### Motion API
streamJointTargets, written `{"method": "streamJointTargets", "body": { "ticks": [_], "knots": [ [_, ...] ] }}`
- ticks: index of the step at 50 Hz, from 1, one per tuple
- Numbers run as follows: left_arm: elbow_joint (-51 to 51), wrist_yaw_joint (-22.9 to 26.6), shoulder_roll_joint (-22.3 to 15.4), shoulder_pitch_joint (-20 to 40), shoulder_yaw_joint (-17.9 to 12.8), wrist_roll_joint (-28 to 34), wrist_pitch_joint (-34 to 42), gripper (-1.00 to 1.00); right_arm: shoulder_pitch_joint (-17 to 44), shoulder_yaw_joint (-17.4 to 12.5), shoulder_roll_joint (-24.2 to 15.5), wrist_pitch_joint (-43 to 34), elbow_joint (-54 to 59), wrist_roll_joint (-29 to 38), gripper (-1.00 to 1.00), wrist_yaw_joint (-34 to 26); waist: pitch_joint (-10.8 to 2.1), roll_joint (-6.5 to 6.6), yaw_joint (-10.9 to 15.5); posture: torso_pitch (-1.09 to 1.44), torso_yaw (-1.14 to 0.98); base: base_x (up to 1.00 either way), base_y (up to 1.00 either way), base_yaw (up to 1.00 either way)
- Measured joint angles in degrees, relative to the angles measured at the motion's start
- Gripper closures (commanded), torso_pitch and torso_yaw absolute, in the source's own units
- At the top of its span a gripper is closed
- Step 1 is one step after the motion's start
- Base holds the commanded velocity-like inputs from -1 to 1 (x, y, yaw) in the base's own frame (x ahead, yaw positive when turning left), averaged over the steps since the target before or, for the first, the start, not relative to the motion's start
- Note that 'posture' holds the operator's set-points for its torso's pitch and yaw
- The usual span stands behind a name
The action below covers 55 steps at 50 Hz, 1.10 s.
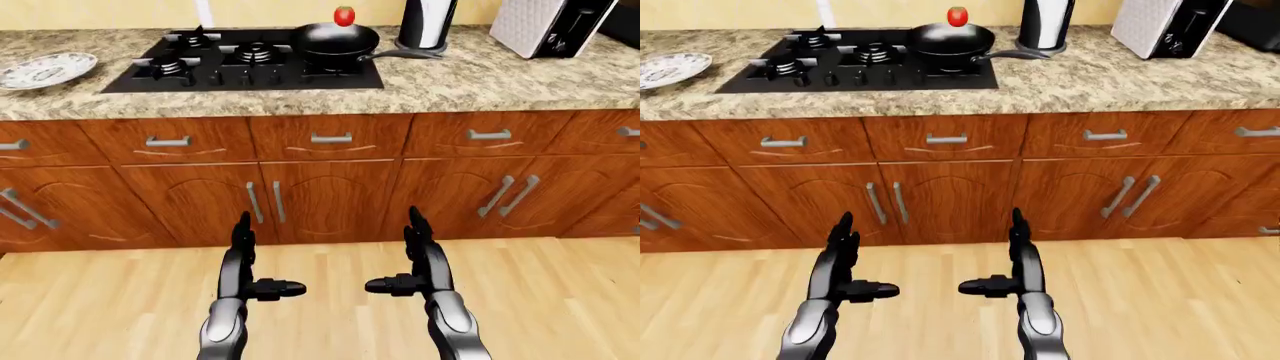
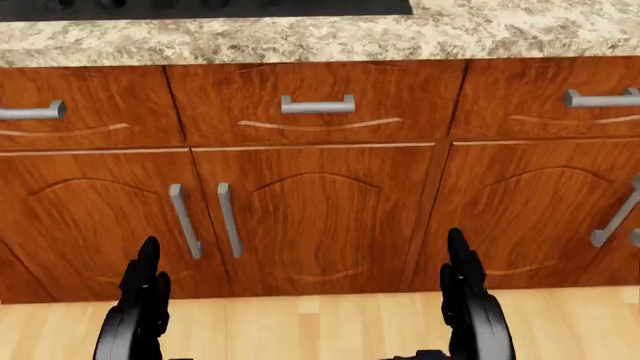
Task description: Pick the tomato from the pan and place it on the plate.
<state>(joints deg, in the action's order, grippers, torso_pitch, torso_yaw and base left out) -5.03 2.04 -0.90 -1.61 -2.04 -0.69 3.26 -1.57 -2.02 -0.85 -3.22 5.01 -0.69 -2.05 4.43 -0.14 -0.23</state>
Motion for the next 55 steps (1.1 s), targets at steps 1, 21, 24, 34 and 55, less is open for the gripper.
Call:
{"method": "streamJointTargets", "body": {
  "ticks": [1, 21, 24, 34, 55],
  "knots": [
    [1.04, 0.03, -0.09, -0.12, 0.07, 0.06, -0.25, -1.0, -0.22, 0.06, -0.03, 0.19, -1.17, 0.2, -1.0, 0.23, -0.6, -0.21, -0.04, 0.0, 0.0, 0.0, 0.0, 0.0],
    [2.35, -0.08, 0.13, 0.45, 0.42, 0.64, -2.18, -1.0, -0.18, -0.38, -0.31, 3.61, -2.24, 1.9, -1.0, 1.12, -4.07, -0.25, 0.43, 0.0, 0.0, 0.0, 0.0, 0.0],
    [1.89, -0.05, 0.18, 0.43, 0.54, 0.65, -2.13, -1.0, -0.04, -0.3, -0.33, 3.79, -2.01, 2.06, -1.0, 1.06, -4.17, -0.19, 0.37, 0.0, 0.0, 0.0, 0.12, 0.0],
    [3.16, 0.26, 0.46, 0.27, 1.09, 0.64, -2.37, -1.0, -0.42, -1.05, -0.68, 3.79, -3.12, 2.11, -1.0, 1.22, -2.64, -1.03, -1.01, 0.0, 0.0, 0.0, 0.64, 0.0],
    [-1.03, -2.41, -1.84, 12.39, -1.29, 2.13, 7.57, -1.0, 9.36, -6.33, -4.52, -9.63, -7.73, -5.81, -1.0, -0.11, -2.74, -1.54, 1.01, 0.0, 0.0, 0.0, 0.0, 0.0]
  ]
}}
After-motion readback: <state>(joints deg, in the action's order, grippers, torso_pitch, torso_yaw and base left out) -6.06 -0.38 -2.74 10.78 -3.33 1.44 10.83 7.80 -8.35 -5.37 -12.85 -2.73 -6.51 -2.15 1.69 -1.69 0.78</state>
